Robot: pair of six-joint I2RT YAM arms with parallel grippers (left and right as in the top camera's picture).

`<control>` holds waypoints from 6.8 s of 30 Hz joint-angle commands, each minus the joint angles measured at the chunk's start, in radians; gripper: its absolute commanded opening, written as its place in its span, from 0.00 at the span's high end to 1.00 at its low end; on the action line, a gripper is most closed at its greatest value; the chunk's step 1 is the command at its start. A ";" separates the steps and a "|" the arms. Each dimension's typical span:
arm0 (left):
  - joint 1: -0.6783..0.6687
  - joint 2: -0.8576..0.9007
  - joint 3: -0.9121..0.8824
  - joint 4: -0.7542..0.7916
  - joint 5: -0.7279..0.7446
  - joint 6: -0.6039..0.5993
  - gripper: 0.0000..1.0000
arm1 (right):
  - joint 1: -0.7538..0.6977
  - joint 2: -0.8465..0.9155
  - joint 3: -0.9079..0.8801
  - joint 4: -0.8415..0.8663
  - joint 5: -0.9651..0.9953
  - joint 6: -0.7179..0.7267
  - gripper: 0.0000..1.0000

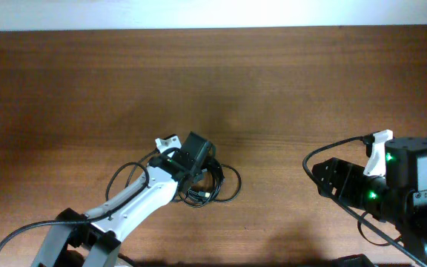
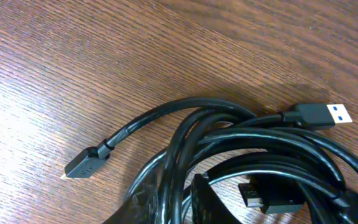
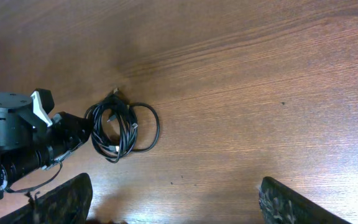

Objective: Untangle cables

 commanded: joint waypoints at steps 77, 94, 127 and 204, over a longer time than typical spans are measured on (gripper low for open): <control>0.328 -0.971 -0.003 0.060 0.336 0.325 0.98 | 0.256 0.283 -0.017 0.278 0.046 -0.088 0.96; 0.328 -0.969 -0.004 -0.026 0.371 0.326 0.41 | 0.256 0.370 -0.017 0.280 -0.155 -0.084 0.96; 0.319 -0.866 -0.004 -0.040 0.575 0.435 0.01 | 0.257 -0.134 -0.016 0.056 0.010 0.182 0.02; -0.338 0.212 0.005 0.457 0.333 0.736 1.00 | 0.257 -0.275 -0.273 -0.100 0.035 0.317 0.01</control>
